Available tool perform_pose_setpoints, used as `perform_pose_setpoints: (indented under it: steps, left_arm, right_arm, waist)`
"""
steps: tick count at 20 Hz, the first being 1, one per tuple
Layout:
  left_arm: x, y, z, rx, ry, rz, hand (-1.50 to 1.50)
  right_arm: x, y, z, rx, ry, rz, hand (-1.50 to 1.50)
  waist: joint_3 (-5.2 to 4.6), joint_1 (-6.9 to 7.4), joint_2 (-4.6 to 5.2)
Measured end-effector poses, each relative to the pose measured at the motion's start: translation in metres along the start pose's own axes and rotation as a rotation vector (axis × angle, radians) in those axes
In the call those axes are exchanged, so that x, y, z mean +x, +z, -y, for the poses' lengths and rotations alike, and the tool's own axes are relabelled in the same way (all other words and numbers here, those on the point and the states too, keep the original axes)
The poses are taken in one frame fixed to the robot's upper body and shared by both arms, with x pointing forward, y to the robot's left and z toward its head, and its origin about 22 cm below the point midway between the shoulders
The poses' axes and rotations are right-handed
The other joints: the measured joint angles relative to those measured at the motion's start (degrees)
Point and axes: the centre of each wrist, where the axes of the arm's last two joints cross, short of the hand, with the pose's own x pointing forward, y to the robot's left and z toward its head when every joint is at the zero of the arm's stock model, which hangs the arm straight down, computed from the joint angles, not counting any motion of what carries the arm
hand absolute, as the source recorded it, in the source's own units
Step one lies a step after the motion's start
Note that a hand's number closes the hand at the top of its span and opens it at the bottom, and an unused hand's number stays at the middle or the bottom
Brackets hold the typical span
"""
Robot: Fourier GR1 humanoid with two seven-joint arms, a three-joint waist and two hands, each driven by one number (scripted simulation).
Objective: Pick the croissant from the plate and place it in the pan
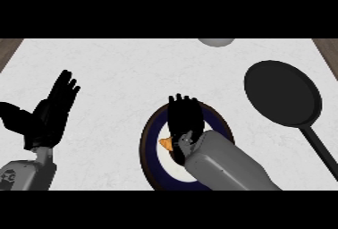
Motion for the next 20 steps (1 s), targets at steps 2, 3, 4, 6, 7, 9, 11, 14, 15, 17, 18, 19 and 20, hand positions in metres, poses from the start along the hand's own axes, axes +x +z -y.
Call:
perform_pose_setpoints:
  steps: [2,3,4,6,7,9,11,14,15,17,18,19,20]
  left_arm:
    - [-0.002,0.001,-0.001,0.0,-0.005,-0.001,0.0]
    - [-0.001,0.001,-0.004,0.0,-0.003,-0.001,0.0]
    - [0.0,0.0,-0.003,-0.001,-0.002,-0.003,0.0]
    - [-0.001,-0.002,-0.003,0.0,-0.003,-0.004,0.0]
    - [-0.002,-0.003,-0.003,-0.001,-0.004,-0.002,0.0]
    - [-0.002,-0.003,-0.005,-0.004,-0.005,-0.002,0.0]
    - [0.0,-0.002,-0.004,-0.005,-0.003,-0.001,0.0]
    - [-0.002,-0.007,-0.004,-0.007,0.0,-0.001,0.0]
    - [-0.002,-0.009,-0.005,-0.008,-0.002,0.002,0.0]
    - [-0.004,-0.007,-0.003,-0.011,-0.004,-0.001,0.0]
    - [-0.006,-0.006,0.001,-0.012,-0.003,-0.002,0.0]
    - [-0.002,-0.004,0.002,-0.011,-0.005,-0.002,0.0]
    - [-0.001,-0.003,0.003,-0.013,-0.003,0.0,0.0]
  right_arm:
    - [-0.003,-0.007,0.0,0.007,0.004,-0.012,-1.5]
    - [-0.005,-0.007,-0.001,0.007,0.005,-0.012,-1.5]
    - [-0.008,-0.011,-0.003,0.008,0.011,-0.023,-1.5]
    - [-0.012,-0.014,-0.008,0.01,0.013,-0.03,-1.5]
    - [-0.009,-0.016,-0.014,0.014,0.013,-0.037,-1.5]
    - [-0.006,-0.02,-0.014,0.014,0.003,-0.042,-1.5]
    - [-0.007,-0.025,-0.018,0.016,-0.005,-0.049,-1.5]
    - [-0.007,-0.031,-0.02,0.024,-0.016,-0.056,-1.5]
    - [-0.008,-0.034,-0.024,0.033,-0.017,-0.06,-1.5]
    - [-0.008,-0.041,-0.026,0.04,-0.019,-0.057,1.5]
    - [-0.009,-0.045,-0.028,0.029,-0.019,-0.05,1.5]
    - [-0.01,-0.047,-0.029,0.021,-0.016,-0.042,1.5]
    - [-0.009,-0.048,-0.028,0.011,-0.012,-0.033,1.5]
  waist:
    - [0.01,0.08,0.03]
    - [0.01,0.08,0.02]
    - [0.01,0.07,0.03]
    - [0.01,0.04,0.02]
    - [0.01,0.18,0.04]
    - [0.02,0.31,0.07]
    - [0.03,0.36,0.07]
    - [0.03,0.34,0.1]
    - [0.02,0.38,0.1]
    - [0.01,0.48,0.03]
    - [-0.02,0.47,-0.1]
    - [-0.05,0.47,-0.23]
    - [-0.06,0.5,-0.31]
